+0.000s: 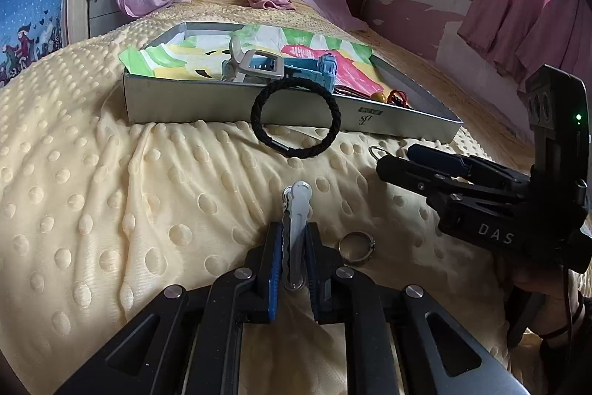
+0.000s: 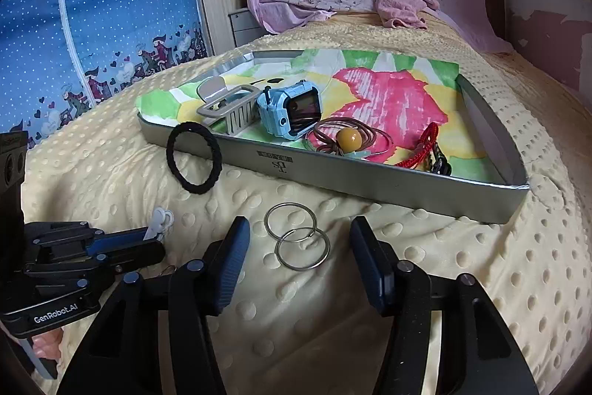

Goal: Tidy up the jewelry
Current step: 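Grasp the white hair clip with the left tool while the right tool grasps the silver hoop rings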

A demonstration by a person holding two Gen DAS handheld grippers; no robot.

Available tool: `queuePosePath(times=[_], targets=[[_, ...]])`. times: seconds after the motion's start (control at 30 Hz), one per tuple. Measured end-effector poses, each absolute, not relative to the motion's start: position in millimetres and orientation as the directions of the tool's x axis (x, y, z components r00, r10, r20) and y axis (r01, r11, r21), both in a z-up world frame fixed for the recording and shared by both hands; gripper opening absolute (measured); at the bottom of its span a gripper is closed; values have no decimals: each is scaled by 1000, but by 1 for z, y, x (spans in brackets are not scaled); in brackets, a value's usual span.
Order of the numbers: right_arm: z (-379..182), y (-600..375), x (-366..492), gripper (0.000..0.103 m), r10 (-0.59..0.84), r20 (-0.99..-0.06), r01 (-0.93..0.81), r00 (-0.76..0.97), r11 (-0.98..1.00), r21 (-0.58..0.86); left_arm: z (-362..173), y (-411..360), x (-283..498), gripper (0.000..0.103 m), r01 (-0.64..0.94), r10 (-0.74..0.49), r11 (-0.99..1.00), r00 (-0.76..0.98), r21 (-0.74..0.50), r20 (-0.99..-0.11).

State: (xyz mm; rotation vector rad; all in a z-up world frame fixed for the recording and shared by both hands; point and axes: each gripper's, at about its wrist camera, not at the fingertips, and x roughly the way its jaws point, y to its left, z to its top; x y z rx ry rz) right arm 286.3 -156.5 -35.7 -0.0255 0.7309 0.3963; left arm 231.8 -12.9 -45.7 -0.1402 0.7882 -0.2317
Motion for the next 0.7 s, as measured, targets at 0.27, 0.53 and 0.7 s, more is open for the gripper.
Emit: queuePosePath(times=[0.27,0.53,0.7], targets=[[-43,-156,283,24,360,-658,-366,661,921,136,-44,-13,230,12,155,-262,964,692,-216,-672],[-45,-159,270,5,382,-653,-363,654,916,172,-37,-15,225,12,150,-244,969,708,-197,-662],[-44,-158,262,4,390,-645,-377,657,911,167,-33,-15,223,12,140,-230,972,716,-187,-659]])
